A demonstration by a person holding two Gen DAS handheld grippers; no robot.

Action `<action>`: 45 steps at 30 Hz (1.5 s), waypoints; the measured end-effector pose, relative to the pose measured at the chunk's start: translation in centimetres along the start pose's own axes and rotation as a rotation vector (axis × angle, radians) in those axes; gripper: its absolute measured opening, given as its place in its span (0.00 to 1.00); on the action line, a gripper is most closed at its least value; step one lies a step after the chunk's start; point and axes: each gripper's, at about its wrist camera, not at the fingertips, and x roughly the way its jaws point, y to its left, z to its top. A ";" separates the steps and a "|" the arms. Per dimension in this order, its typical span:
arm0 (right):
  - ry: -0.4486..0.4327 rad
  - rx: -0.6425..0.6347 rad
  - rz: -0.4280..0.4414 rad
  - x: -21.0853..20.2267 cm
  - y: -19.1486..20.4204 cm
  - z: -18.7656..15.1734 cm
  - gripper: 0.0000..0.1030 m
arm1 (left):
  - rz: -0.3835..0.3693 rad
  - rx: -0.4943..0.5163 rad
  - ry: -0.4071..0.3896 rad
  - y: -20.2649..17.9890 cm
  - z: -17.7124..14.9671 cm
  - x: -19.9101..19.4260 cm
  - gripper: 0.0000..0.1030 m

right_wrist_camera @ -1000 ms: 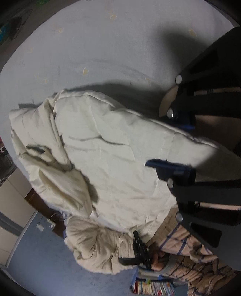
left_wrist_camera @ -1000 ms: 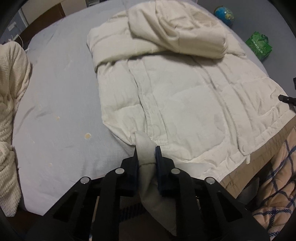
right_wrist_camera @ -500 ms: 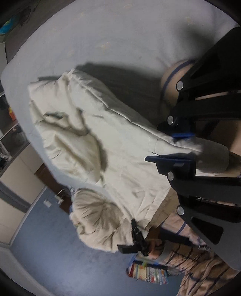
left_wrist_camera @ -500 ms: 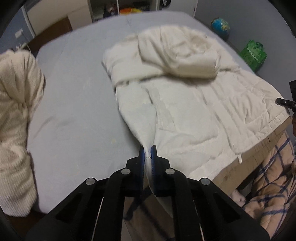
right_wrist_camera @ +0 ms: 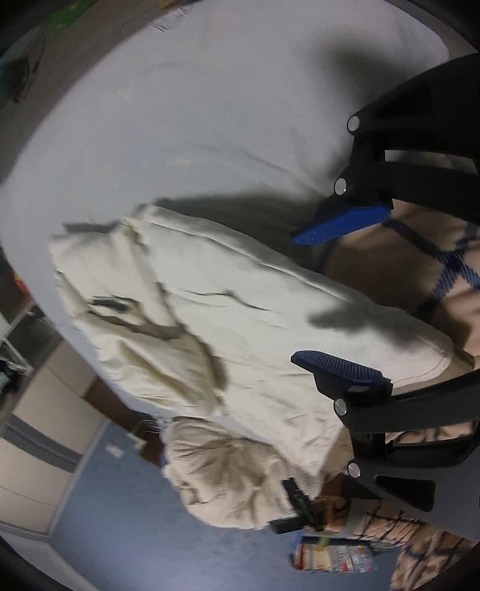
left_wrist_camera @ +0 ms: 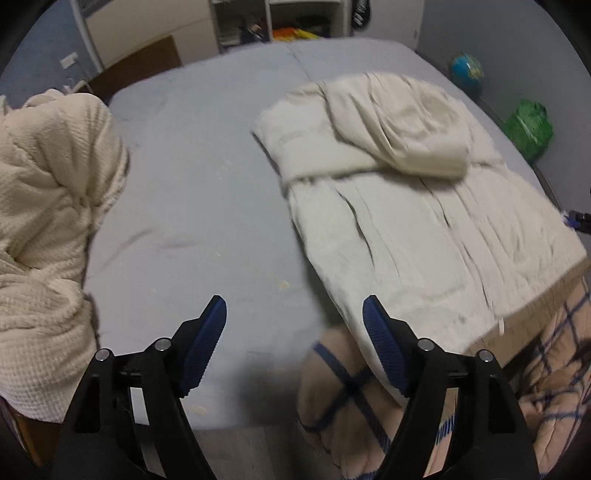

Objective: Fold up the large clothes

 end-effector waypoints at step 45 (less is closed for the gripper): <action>0.003 -0.149 0.092 27.6 8.0 32.5 0.17 | -0.338 -0.091 -0.009 -4.8 34.3 26.5 0.23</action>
